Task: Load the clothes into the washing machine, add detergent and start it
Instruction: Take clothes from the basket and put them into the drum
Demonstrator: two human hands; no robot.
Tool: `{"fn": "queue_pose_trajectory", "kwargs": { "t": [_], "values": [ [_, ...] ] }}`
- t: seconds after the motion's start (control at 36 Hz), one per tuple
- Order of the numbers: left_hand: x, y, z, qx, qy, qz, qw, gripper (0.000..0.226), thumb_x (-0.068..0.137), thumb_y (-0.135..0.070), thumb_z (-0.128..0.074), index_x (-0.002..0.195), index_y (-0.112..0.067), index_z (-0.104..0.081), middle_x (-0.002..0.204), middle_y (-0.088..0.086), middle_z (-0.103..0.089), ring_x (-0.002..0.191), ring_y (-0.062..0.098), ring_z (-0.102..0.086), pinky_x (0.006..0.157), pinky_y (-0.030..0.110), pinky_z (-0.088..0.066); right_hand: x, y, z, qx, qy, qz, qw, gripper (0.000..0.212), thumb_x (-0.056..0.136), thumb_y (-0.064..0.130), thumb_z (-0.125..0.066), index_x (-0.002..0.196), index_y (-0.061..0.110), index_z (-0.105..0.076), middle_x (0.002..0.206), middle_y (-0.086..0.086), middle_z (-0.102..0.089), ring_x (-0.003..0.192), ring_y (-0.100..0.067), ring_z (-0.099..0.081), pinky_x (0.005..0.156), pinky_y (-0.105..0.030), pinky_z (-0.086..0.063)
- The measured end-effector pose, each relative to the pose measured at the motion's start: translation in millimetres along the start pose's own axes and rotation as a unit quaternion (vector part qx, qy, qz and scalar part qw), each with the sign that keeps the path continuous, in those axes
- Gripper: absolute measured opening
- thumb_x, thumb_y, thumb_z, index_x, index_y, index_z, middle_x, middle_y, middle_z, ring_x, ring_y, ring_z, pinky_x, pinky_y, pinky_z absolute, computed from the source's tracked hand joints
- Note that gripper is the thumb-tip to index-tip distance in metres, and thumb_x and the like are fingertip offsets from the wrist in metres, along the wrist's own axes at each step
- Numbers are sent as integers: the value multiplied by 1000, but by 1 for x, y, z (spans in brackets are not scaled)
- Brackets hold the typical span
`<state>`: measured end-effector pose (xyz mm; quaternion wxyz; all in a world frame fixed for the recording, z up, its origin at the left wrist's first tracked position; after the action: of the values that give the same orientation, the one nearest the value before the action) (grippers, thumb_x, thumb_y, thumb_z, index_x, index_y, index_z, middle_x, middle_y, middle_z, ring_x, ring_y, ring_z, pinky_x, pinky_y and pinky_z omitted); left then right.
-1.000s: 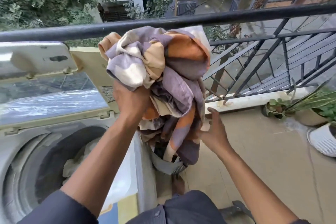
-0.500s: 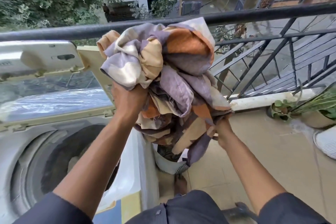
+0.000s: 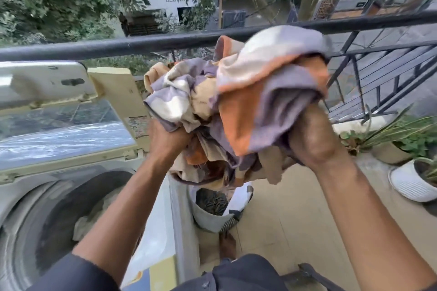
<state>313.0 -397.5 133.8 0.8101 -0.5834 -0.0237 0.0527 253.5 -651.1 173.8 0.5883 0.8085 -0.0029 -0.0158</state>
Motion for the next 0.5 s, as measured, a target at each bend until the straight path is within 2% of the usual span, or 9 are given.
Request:
{"fn": "queue_pose_trajectory", "kwargs": {
  "t": [0.06,0.11,0.14,0.19,0.25,0.31,0.36,0.44,0.5],
  "values": [
    [-1,4,-15,-68,96,14,993,33,59,-36,-75,91,-33,-66,87,-16,-74,90,3,-68,84,36,-59,6,-6,-23,-77,26,-1,997,26,87,41,-70,101,19,-68,99,3,-71,102,-10,-63,96,-34,-49],
    [-8,-6,-31,-118,216,-14,969,54,54,-43,-89,105,-32,-73,97,-20,-78,97,-5,-70,84,21,-56,5,0,-41,-132,45,38,990,38,93,38,-67,124,17,-63,118,7,-72,120,-11,-61,110,-39,-44],
    [-13,-11,-38,-129,258,-23,957,59,54,-47,-95,107,-34,-76,104,-20,-79,102,-4,-71,86,18,-55,3,6,-48,-153,47,59,985,42,95,36,-65,133,19,-59,125,7,-69,127,-10,-58,113,-38,-41],
    [-21,-16,-44,-155,295,-32,942,66,51,-59,-98,108,-36,-77,109,-18,-78,106,-2,-71,87,17,-55,6,9,-56,-235,43,85,967,31,100,27,-59,130,19,-56,114,22,-67,118,9,-58,103,-13,-39],
    [-22,-16,-46,-162,283,-26,945,79,45,-65,-98,111,-30,-72,106,-17,-79,103,0,-72,84,18,-56,12,3,-68,-315,21,78,946,24,105,20,-57,128,15,-56,108,24,-62,119,9,-59,94,-3,-36],
    [-21,-12,-50,-142,259,-18,955,74,46,-53,-100,107,-24,-71,97,-14,-80,94,3,-74,80,24,-57,15,-12,-63,-323,-7,48,945,50,103,47,-56,140,13,-55,128,8,-62,137,-15,-54,110,-22,-39],
    [-18,-7,-52,-146,216,-7,965,55,54,-33,-95,102,-22,-71,91,-15,-80,89,1,-74,81,27,-56,4,-17,-65,-277,-20,42,960,64,99,65,-50,142,18,-57,137,-4,-61,136,-13,-54,115,-35,-43],
    [-16,-3,-47,-159,130,6,979,62,53,-46,-91,108,-27,-72,99,-20,-80,99,-3,-73,82,19,-57,-7,-34,-67,-148,6,-3,989,73,102,62,-43,133,-2,-58,108,-1,-64,102,-3,-62,89,-19,-50],
    [-14,1,-44,-160,86,19,983,68,55,-56,-88,116,-31,-71,110,-19,-79,109,0,-72,93,25,-58,-7,-33,-74,-94,30,0,995,74,105,57,-30,120,-11,-54,97,-1,-69,94,-10,-67,87,-22,-52]
  ]
}}
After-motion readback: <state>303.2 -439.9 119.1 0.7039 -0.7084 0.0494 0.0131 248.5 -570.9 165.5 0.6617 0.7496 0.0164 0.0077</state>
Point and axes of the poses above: each hand's wrist, its own x-axis towards the middle knuckle, its own z-axis out of the back of the hand, y = z × x, the point moved 10 cm from there along x, towards the middle knuckle
